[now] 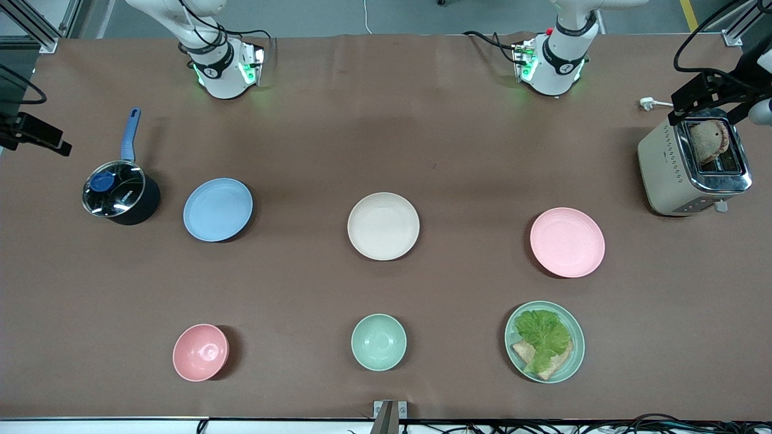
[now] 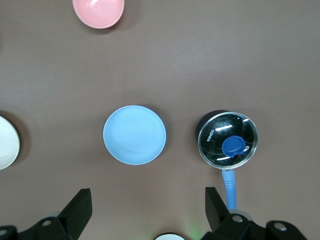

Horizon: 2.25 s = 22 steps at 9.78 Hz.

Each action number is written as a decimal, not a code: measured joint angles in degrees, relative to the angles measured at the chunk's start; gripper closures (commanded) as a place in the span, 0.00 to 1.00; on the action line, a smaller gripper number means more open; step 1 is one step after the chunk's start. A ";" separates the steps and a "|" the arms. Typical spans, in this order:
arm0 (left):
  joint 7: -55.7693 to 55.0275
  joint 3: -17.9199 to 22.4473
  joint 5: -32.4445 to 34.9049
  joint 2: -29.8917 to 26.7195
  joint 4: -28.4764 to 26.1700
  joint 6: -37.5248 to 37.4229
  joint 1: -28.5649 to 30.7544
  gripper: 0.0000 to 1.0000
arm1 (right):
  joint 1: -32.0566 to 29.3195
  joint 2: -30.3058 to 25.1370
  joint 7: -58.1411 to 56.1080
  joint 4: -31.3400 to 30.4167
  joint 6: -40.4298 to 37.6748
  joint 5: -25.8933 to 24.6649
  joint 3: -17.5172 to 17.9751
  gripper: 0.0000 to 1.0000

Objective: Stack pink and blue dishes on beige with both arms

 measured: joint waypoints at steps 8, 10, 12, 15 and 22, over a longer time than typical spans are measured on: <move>9.90 0.28 -0.59 13.09 -3.81 17.85 5.20 0.00 | 0.92 -0.07 -0.25 -5.31 3.05 0.02 -1.65 0.00; 14.03 0.30 -3.83 15.96 -12.29 30.87 7.28 0.00 | 2.13 0.53 -0.51 -16.64 15.21 0.02 -1.62 0.00; 18.42 0.27 -7.85 20.39 -18.06 40.07 8.66 0.00 | 3.42 1.32 -2.23 -28.70 28.79 0.02 -1.57 0.00; 26.39 0.22 -10.93 28.32 -19.75 44.38 11.02 0.29 | 3.19 3.36 -9.16 -43.39 47.37 0.02 -1.82 0.00; 30.29 -0.15 -11.22 36.17 -19.81 47.72 11.59 0.95 | -0.16 15.08 -34.28 -45.29 57.82 13.82 -2.23 0.00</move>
